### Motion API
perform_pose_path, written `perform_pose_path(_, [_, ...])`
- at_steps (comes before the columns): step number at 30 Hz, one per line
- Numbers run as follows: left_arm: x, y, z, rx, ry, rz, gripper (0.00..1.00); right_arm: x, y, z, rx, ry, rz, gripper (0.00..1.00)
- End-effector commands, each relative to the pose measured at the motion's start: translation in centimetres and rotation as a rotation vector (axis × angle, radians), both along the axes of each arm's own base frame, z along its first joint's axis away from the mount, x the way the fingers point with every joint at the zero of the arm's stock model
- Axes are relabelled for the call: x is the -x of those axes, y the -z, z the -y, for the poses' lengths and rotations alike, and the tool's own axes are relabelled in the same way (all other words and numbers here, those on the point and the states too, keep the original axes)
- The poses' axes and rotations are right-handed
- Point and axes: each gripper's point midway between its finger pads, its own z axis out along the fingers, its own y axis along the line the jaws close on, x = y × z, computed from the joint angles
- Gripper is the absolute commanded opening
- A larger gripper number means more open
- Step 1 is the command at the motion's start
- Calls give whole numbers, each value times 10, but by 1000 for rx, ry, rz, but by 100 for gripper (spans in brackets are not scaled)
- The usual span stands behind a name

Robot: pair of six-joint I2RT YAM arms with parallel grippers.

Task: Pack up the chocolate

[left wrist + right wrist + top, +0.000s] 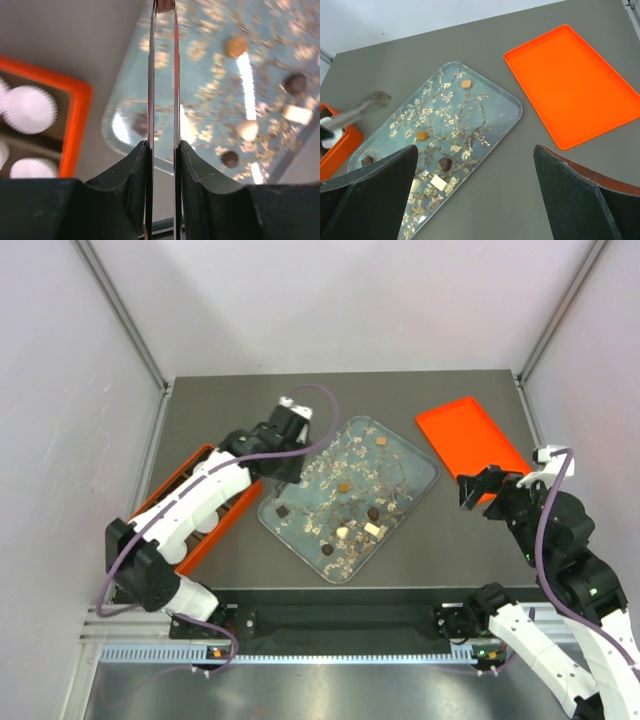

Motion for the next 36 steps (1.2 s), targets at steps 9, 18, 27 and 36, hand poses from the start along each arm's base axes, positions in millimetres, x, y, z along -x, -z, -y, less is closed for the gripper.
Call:
perform_pose_path(9, [-7,-32,-171,-9,-476,76,21,2,0,-12,0,-81,47,100])
perform_pose_path(18, [-3,-9,-212,-7,-624,44,21,3,-6,-10,37,-94,71,100])
perform_pose_path(27, [0,12,-229,-47,-660,20,22,4,-4,-10,43,-93,72,100])
perform_pose_path(36, [-6,17,-236,-57,-663,14,23,4,-5,-9,43,-87,74,100])
